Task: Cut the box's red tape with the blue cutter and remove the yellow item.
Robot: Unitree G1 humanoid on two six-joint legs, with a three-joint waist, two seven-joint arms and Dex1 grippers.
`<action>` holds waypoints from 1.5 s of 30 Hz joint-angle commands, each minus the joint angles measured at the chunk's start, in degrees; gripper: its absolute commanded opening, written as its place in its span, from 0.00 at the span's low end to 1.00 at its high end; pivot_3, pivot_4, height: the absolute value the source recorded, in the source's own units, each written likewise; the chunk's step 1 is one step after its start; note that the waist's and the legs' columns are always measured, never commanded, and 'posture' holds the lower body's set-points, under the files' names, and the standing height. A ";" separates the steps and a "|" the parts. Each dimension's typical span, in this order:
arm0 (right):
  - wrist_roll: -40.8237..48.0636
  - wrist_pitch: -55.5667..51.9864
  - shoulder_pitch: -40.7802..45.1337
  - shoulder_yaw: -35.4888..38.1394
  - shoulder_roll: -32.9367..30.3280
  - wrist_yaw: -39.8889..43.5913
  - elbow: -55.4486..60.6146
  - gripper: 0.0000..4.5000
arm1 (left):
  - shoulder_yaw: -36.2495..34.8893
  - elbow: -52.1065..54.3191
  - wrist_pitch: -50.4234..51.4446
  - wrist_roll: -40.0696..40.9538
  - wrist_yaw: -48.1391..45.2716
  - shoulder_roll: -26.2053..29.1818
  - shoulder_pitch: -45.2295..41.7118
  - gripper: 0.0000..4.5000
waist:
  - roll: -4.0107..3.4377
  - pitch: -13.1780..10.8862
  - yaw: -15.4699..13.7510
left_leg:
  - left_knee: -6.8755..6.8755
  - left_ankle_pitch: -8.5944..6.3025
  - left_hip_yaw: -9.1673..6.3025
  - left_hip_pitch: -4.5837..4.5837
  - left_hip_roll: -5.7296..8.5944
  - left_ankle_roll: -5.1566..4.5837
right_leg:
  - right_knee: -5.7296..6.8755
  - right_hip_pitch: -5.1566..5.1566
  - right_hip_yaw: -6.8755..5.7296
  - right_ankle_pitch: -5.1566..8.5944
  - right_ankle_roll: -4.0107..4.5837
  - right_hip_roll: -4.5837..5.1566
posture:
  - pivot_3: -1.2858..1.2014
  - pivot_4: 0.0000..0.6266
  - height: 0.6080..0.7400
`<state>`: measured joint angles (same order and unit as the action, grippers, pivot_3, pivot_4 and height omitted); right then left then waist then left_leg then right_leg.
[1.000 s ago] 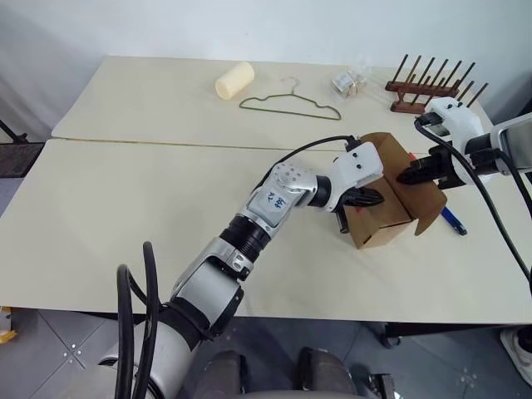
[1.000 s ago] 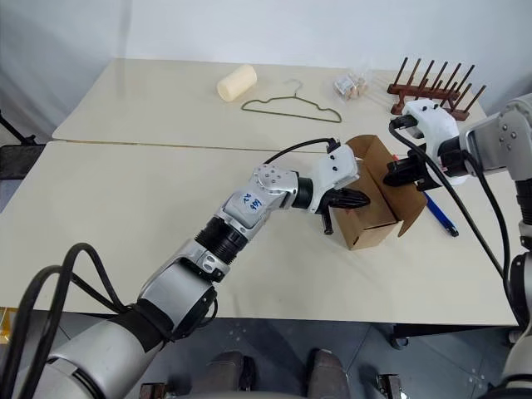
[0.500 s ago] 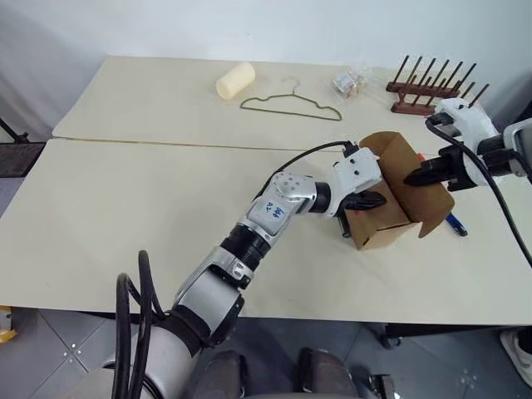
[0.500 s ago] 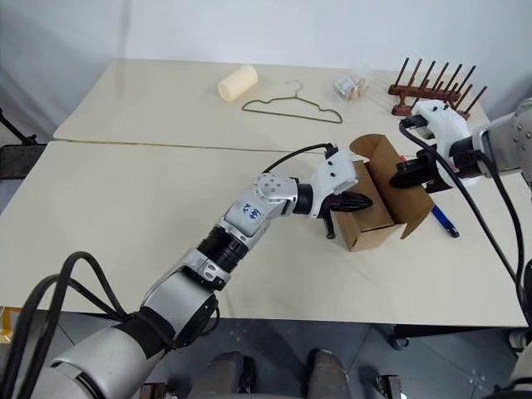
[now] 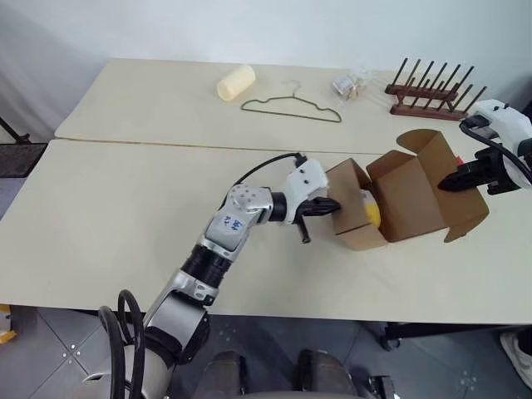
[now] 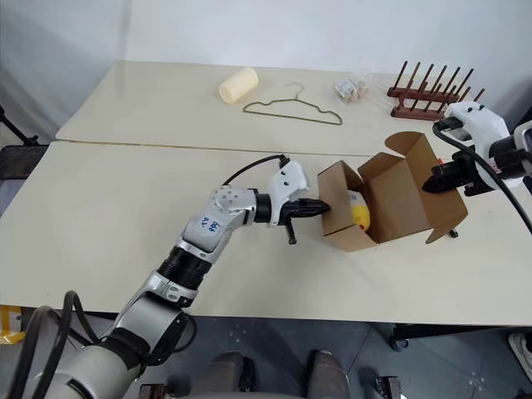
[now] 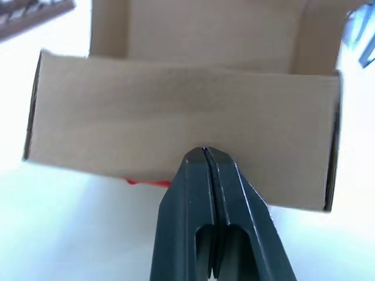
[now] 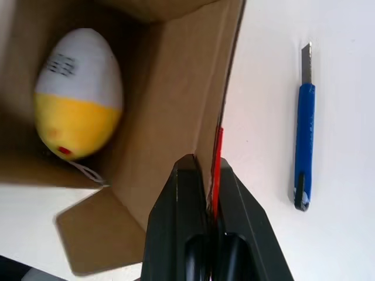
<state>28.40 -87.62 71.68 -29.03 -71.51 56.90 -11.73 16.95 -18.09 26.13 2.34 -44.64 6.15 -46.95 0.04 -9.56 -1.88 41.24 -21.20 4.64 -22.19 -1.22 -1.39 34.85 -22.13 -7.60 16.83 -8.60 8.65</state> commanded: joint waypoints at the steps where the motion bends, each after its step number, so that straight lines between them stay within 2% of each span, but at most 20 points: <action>1: 2.56 -3.24 -1.37 -0.67 2.69 2.41 4.34 0.01 | 2.83 -1.58 3.97 -1.66 1.23 -0.79 1.98 0.00 | -0.02 -0.01 -0.03 | 0.04 0.00 -0.09 -0.01 0.01 0.00 | -0.02 0.00 0.03 -0.01 0.02 0.01 | 0.52 0.24 1.00; 4: 3.56 -4.81 -2.83 1.32 4.01 1.65 6.61 0.01 | 2.50 0.04 4.98 -1.79 1.45 -0.24 2.66 0.00 | -0.04 -0.03 -0.25 | 0.12 0.01 -0.43 -0.38 0.03 -0.02 | 0.12 -0.37 0.06 -0.05 0.04 0.03 | 0.52 0.24 1.00; 13: 2.62 -4.88 -6.15 7.56 8.52 -4.94 6.73 0.01 | 1.43 6.32 8.27 -0.34 2.23 0.42 4.04 0.00 | -0.12 -0.07 -0.08 | -0.12 0.02 0.02 -0.41 0.07 -0.02 | 0.10 -0.46 -0.05 -0.05 0.03 0.00 | 0.52 0.24 1.00; 20: 1.25 -2.38 -12.73 13.52 10.42 -9.13 6.24 0.01 | -1.34 17.27 16.43 3.35 -0.88 6.94 6.21 0.00 | -0.13 -0.08 0.54 | -0.17 0.02 0.07 -0.40 0.05 -0.01 | 0.09 -0.49 -0.03 -0.05 0.03 -0.01 | 0.52 0.24 1.00; 23: 1.44 0.98 -17.02 20.74 14.57 -11.62 4.85 0.15 | -5.17 20.31 18.29 6.39 -2.52 11.07 6.70 0.13 | -0.13 -0.08 0.62 | -0.17 0.03 0.11 -0.35 0.00 0.01 | 0.12 -0.48 -0.01 -0.05 0.03 -0.06 | 0.52 0.24 1.00; 26: 2.07 4.21 -19.29 27.98 17.91 -13.09 4.40 0.36 | -8.96 22.28 19.43 9.05 -3.73 14.84 7.91 0.32 | -0.15 -0.09 0.65 | -0.18 0.04 0.19 -0.31 -0.01 0.03 | 0.13 -0.48 0.04 -0.05 0.03 -0.06 | 0.52 0.24 1.00; 30: 4.47 11.70 -22.86 34.49 16.04 -8.22 4.80 0.67 | -14.94 25.28 19.57 13.16 -6.49 22.06 12.86 0.59 | -0.20 -0.12 0.60 | -0.30 0.04 0.24 -0.24 -0.01 0.03 | 0.12 -0.51 0.08 -0.05 0.03 -0.06 | 0.52 0.24 1.00; 34: 7.01 26.71 -29.80 42.92 14.36 1.57 5.85 0.97 | -22.59 27.10 17.43 17.57 -9.14 28.00 20.25 0.85 | -0.17 -0.14 0.47 | -0.34 0.03 0.22 -0.24 0.02 0.02 | 0.02 -0.48 0.06 -0.05 0.03 -0.06 | 0.52 0.24 1.00; 36: 6.14 37.03 -33.51 45.92 14.47 5.87 6.19 1.00 | -26.62 27.44 13.84 18.78 -10.37 30.23 24.89 0.99 | -0.16 -0.15 0.59 | -0.36 0.03 0.23 -0.23 0.02 0.03 | -0.03 -0.46 0.06 -0.06 0.01 -0.06 | 0.52 0.24 1.00; 41: 3.93 61.43 -35.80 48.49 18.17 14.36 3.14 1.00 | -39.15 27.59 3.65 25.49 -15.89 31.14 37.44 1.00 | -0.17 -0.16 1.18 | -0.37 0.03 0.51 -0.08 -0.06 0.03 | -0.03 -0.46 0.22 -0.06 0.01 -0.09 | 0.52 0.24 1.00; 45: 4.55 73.67 -38.71 45.87 18.90 29.21 1.25 1.00 | -48.03 23.63 -1.37 27.63 -18.21 33.30 46.19 1.00 | -0.19 -0.17 2.05 | -0.36 0.02 0.61 0.06 -0.22 0.06 | 0.00 -0.42 0.28 -0.05 0.02 -0.19 | 0.52 0.24 1.00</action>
<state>32.66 -19.77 33.66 16.97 -52.70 80.44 -10.21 -27.00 6.11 26.95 28.00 -61.98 38.21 -1.83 -0.15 -9.73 0.18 40.88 -21.19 5.26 -22.09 -1.47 -1.30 34.87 -22.53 -7.31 16.78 -8.57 8.44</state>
